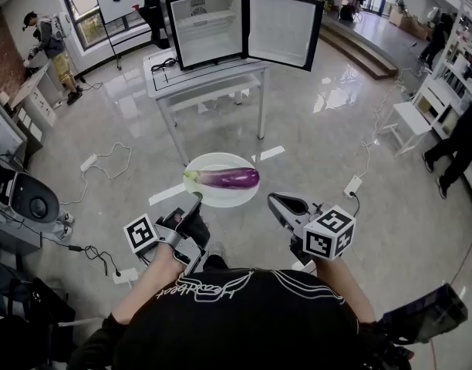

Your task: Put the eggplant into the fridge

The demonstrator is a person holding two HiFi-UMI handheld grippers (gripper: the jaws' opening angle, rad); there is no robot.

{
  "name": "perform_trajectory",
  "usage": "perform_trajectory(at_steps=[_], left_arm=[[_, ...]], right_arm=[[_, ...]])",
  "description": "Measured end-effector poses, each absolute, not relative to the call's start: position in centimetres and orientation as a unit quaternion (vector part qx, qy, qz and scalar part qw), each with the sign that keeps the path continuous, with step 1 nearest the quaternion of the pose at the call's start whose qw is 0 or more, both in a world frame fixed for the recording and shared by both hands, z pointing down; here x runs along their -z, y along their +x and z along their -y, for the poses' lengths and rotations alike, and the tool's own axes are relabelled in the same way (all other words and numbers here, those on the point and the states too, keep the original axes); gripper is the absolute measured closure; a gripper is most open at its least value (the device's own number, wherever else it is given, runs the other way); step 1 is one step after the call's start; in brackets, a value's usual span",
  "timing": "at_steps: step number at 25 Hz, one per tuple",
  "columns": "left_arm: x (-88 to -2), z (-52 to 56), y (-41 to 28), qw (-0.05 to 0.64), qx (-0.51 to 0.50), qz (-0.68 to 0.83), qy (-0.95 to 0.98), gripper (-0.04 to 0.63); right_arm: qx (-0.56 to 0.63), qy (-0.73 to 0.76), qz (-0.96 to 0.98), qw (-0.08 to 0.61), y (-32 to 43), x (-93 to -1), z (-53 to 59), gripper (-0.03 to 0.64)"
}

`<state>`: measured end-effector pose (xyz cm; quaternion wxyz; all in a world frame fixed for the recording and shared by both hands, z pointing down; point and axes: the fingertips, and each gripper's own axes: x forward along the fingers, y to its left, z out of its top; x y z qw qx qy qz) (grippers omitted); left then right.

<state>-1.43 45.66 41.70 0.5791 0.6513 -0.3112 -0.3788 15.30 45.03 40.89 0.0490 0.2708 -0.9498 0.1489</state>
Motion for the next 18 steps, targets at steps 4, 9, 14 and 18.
perform_trajectory(at_steps=[4,9,14,18], left_arm=[[-41.8,-46.2,-1.2,0.581,0.378,0.310,0.650,0.575],[-41.9,-46.4,-0.6,0.583,0.375,0.311,0.650,0.575],[-42.1,-46.8,-0.6,0.585,0.373,0.311,0.650,0.575],[-41.9,-46.5,-0.2,0.589,0.369,0.306,0.651,0.575]], right_arm=[[-0.146,0.274,0.949,0.049,15.6,-40.8,-45.6,0.611],[-0.146,0.276,0.949,0.051,16.0,-40.9,-45.9,0.611],[-0.147,0.281,0.947,0.047,16.2,-40.9,-46.3,0.611],[-0.148,0.273,0.949,0.047,16.1,-40.7,-46.4,0.611]])
